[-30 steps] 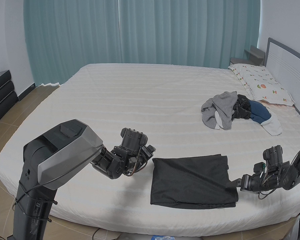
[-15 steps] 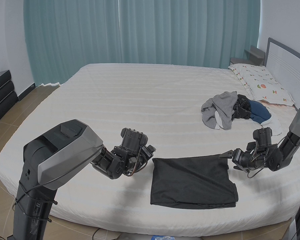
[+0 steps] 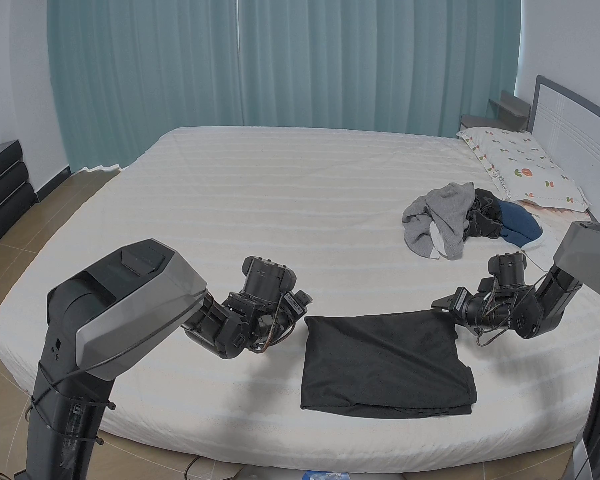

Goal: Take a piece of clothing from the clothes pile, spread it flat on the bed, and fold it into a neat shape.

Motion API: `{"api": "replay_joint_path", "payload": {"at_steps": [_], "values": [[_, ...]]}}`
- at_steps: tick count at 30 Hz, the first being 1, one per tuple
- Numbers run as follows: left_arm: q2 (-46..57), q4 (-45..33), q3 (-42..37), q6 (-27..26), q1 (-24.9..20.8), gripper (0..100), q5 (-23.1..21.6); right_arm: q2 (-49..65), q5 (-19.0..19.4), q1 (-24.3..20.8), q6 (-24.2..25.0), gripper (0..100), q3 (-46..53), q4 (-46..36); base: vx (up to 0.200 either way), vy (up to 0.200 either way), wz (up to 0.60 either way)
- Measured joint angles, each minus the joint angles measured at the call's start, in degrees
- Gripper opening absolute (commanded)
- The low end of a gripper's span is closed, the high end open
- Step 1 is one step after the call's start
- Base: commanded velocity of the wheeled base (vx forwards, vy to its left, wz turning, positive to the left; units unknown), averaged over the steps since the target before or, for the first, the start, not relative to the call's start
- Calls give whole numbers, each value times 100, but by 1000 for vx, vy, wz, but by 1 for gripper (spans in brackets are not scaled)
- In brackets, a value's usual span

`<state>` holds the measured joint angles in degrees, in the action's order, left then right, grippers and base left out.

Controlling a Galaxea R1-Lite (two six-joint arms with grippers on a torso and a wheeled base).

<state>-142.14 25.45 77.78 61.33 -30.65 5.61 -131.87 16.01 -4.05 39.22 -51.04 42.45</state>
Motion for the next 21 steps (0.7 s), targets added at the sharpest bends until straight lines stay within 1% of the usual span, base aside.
{"api": "replay_joint_path", "payload": {"at_steps": [21], "values": [[-6,-4,-10,-7,-2,100,0,-22,-2,374,167,0,-157,35,0,0,0]]}}
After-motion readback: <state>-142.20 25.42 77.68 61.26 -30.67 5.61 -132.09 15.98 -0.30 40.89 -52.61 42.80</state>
